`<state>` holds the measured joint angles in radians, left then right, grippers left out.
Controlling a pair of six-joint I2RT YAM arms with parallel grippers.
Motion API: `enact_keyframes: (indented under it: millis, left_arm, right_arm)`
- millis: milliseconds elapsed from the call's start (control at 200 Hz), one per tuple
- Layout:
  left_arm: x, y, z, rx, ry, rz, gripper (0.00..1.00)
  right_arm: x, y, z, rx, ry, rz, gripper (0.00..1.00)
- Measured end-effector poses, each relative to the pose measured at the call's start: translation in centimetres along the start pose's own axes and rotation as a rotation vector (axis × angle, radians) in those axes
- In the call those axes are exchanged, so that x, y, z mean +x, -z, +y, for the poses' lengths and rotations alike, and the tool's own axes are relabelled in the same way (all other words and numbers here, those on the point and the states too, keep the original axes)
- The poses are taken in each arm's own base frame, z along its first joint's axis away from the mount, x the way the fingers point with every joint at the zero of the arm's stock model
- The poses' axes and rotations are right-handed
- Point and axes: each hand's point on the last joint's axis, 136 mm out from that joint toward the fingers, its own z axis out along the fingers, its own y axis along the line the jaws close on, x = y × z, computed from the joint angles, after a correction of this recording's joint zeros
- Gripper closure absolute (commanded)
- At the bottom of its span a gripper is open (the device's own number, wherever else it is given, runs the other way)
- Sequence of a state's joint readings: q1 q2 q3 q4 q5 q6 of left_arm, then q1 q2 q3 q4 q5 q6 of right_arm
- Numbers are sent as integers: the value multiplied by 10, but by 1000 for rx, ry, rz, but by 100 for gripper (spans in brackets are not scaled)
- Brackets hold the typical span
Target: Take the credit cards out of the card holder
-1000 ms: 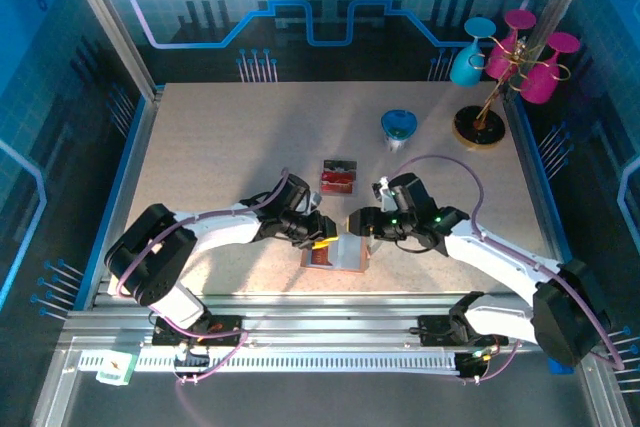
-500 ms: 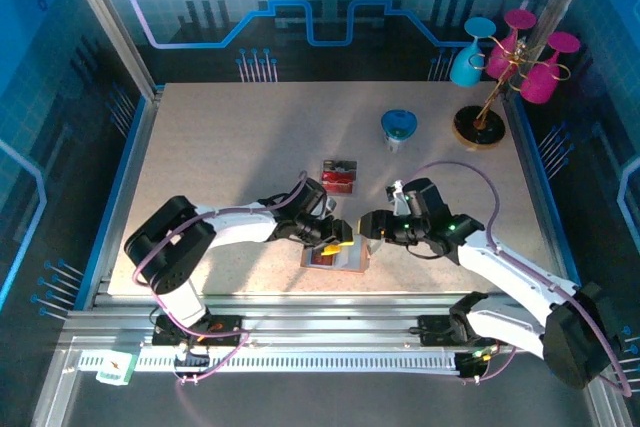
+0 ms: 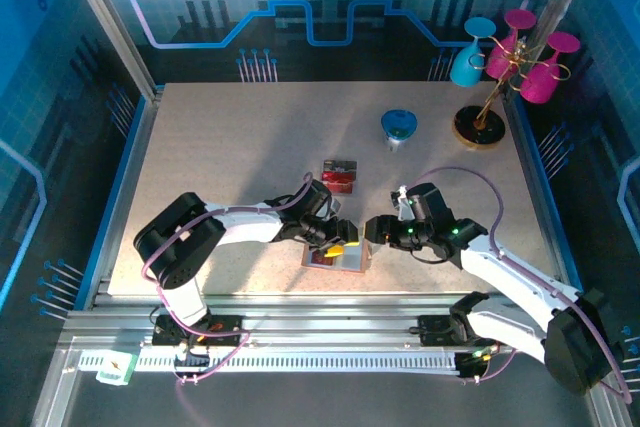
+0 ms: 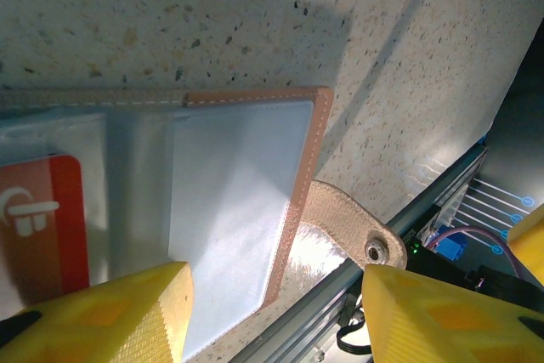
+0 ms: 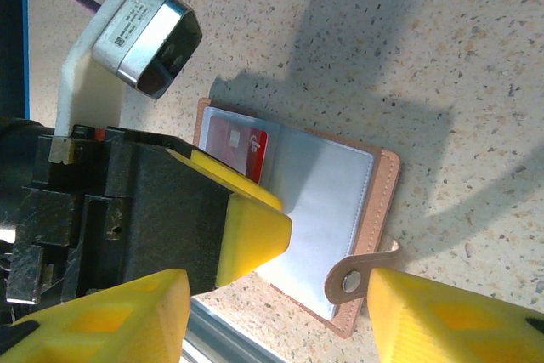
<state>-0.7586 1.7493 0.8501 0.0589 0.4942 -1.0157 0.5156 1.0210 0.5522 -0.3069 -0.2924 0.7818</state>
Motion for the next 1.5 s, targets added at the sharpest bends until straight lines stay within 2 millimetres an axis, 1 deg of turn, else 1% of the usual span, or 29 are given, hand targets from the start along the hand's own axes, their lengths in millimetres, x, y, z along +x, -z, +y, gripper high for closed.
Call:
enact_keyframes:
  millis: [100, 195, 300, 435, 500, 690, 845, 1015, 1291, 1501]
  left_arm:
    - [-1, 1, -1, -1, -1, -8, 44]
    - [-3, 4, -4, 5, -8, -25, 44]
    - [-8, 13, -13, 26, -20, -53, 44]
    - [-15, 29, -20, 53, -25, -94, 44]
    - [-18, 36, -19, 58, -20, -115, 44]
    - [-23, 49, -6, 45, 13, -147, 43]
    - [-25, 53, 0, 38, 28, -154, 43]
    - [-25, 55, -1, 39, 27, -157, 43]
    - [-26, 61, 1, 37, 26, -166, 43]
    - [-27, 67, 3, 33, 28, -173, 43]
  right_arm:
    - [1, -2, -1, 3, -4, 9, 46]
    - [6, -8, -6, 18, -17, 39, 48]
    - [14, -16, -13, 31, -37, 88, 49]
    - [22, -25, -18, 42, -53, 136, 47]
    - [26, -27, -19, 47, -53, 153, 45]
    - [37, -35, -24, 74, -48, 199, 46]
    - [43, -42, -31, 105, -54, 227, 48]
    - [50, -52, -38, 121, -56, 256, 53]
    - [47, -59, -39, 117, -52, 249, 63]
    - [45, -64, -41, 129, -51, 257, 64]
